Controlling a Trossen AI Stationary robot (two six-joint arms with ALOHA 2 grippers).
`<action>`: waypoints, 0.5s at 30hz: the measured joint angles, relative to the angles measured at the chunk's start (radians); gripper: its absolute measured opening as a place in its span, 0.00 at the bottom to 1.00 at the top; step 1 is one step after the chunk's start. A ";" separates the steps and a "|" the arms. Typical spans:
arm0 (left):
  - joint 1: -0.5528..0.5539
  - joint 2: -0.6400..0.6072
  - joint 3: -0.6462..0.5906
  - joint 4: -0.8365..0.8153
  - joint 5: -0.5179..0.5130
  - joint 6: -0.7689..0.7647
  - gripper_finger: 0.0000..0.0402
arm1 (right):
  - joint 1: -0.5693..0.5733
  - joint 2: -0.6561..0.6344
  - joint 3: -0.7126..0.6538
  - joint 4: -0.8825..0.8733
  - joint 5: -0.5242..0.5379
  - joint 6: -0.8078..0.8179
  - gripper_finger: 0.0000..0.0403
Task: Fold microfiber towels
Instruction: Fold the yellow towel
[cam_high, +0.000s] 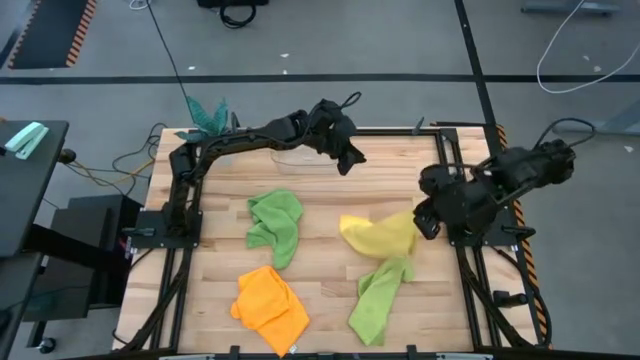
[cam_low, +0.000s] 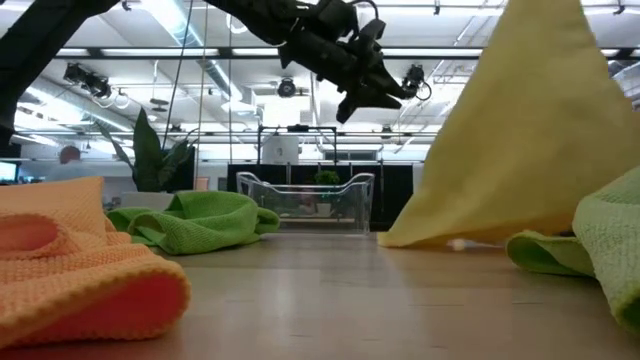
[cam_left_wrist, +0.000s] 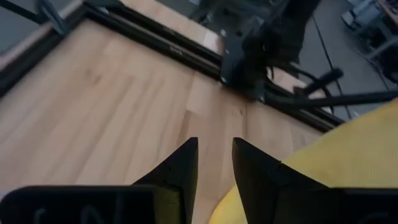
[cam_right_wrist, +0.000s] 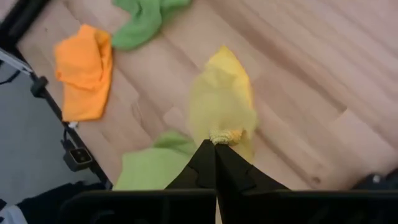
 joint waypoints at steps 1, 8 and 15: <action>-0.003 0.000 0.000 -0.012 0.003 0.004 0.27 | 0.009 0.000 -0.011 0.000 -0.002 0.019 0.00; -0.061 0.000 0.000 -0.026 0.048 0.020 0.27 | -0.049 0.000 -0.038 -0.001 0.021 -0.039 0.00; -0.126 0.000 0.000 -0.033 0.052 0.035 0.27 | -0.248 -0.004 0.015 0.001 0.039 -0.273 0.00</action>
